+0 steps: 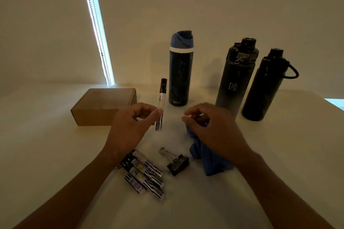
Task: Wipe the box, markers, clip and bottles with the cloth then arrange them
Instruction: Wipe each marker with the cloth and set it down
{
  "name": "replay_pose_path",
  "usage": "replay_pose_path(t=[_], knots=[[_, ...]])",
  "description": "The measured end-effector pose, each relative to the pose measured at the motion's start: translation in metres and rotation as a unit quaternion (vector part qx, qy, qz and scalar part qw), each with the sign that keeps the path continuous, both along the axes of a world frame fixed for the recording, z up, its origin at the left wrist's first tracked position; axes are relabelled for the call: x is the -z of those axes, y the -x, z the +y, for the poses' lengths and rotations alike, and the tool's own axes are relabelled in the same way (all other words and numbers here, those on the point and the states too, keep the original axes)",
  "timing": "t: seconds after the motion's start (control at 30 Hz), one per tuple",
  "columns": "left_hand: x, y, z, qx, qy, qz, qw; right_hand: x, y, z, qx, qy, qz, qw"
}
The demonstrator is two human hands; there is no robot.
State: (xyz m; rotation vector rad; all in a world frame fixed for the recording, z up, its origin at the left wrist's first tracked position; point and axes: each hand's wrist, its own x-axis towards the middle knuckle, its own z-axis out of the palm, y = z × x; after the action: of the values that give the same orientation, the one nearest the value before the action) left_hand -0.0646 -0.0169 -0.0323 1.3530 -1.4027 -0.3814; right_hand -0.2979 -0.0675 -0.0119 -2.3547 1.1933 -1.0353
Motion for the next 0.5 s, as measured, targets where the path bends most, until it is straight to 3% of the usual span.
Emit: replay_pose_path(t=[0.17,0.3,0.5], knots=[[0.002,0.000,0.000,-0.013,-0.004,-0.003,1.000,-0.026,0.047,-0.014,-0.013,-0.057,0.147,0.987],[0.002,0.000,0.001,-0.015,-0.002,-0.023,1.000,-0.013,0.051,-0.020,0.043,-0.066,0.265,0.961],[0.003,0.000,0.001,-0.013,0.001,-0.033,0.999,-0.016,0.055,-0.012,0.152,-0.089,0.327,0.928]])
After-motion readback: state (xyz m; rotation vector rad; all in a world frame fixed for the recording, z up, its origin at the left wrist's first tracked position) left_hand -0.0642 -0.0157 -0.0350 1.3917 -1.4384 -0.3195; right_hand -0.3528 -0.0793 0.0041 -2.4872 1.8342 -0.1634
